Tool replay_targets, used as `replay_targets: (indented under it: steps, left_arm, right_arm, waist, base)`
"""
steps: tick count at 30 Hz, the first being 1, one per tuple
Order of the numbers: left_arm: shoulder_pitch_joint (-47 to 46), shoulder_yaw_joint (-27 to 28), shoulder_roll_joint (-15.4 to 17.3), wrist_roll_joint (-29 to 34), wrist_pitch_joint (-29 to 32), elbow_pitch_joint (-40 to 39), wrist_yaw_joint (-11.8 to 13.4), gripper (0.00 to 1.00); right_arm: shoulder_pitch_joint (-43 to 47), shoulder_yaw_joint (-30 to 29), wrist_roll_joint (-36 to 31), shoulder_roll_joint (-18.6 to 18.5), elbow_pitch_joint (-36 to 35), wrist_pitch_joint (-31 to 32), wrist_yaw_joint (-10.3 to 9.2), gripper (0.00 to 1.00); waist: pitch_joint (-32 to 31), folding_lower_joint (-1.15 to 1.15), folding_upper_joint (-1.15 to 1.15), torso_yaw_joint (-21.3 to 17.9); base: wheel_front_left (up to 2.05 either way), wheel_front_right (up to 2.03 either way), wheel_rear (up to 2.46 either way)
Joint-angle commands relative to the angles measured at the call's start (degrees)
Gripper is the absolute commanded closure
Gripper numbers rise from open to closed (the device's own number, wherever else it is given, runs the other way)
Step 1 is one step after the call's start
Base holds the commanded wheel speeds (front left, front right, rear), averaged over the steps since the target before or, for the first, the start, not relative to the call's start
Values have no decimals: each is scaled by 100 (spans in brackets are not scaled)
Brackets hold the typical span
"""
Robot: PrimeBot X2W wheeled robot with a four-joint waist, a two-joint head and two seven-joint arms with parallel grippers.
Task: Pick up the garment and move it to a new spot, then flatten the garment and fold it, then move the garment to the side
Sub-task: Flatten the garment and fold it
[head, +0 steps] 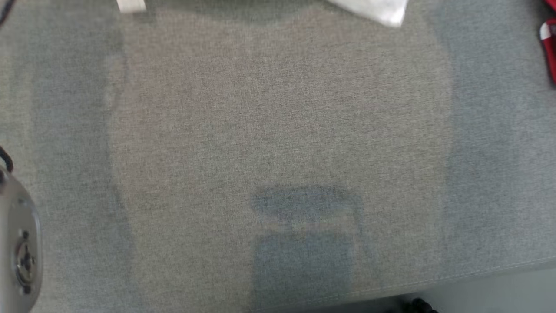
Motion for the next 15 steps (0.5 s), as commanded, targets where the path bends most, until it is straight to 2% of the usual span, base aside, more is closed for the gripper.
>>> replay_targets:
  steps: [1, 2, 3, 4, 7, 11, 15]
  left_arm:
    - [-435, -13, -6, 164, -375, 390, -71, 100]
    - [-718, -19, -16, 268, -688, 643, -141, 100]
    - [-1174, -23, -48, 431, -1370, 1108, -294, 100]
    - [-1374, -5, -85, 490, -1754, 1308, -378, 100]
    - [-1631, -52, -142, 609, -2524, 1919, -676, 100]
    - [-1188, -155, -154, 535, -3080, 2685, -1115, 100]
    - [-317, -446, -49, 396, -3270, 3129, -1295, 100]
  right_arm:
    - [-489, -10, -252, 59, 307, -283, -14, 100]
    - [-757, 17, -359, 157, 526, -454, -14, 100]
    - [-1239, 141, -609, 245, 909, -805, -14, 100]
    - [-1431, 204, -651, 286, 1081, -994, -13, 100]
    - [-1677, 433, -629, 413, 1536, -1490, -13, 100]
    - [-1062, 1033, -306, 334, 1862, -1851, -13, 100]
    - [53, 1700, 209, 40, 1672, -2033, -11, 100]
  waist:
    - [783, -2, 30, 237]
    - [859, -2, 30, 252]
    - [987, -2, 30, 277]
    - [1046, -2, 30, 284]
    - [1222, -2, 30, 276]
    - [1291, -2, 30, 295]
    - [1145, -2, 30, 313]
  base:
    - [0, 0, 0]
    - [0, 0, 0]
    - [0, 0, 0]
    - [0, 0, 0]
    - [0, 0, 0]
    - [0, 0, 0]
    - [0, 0, 0]
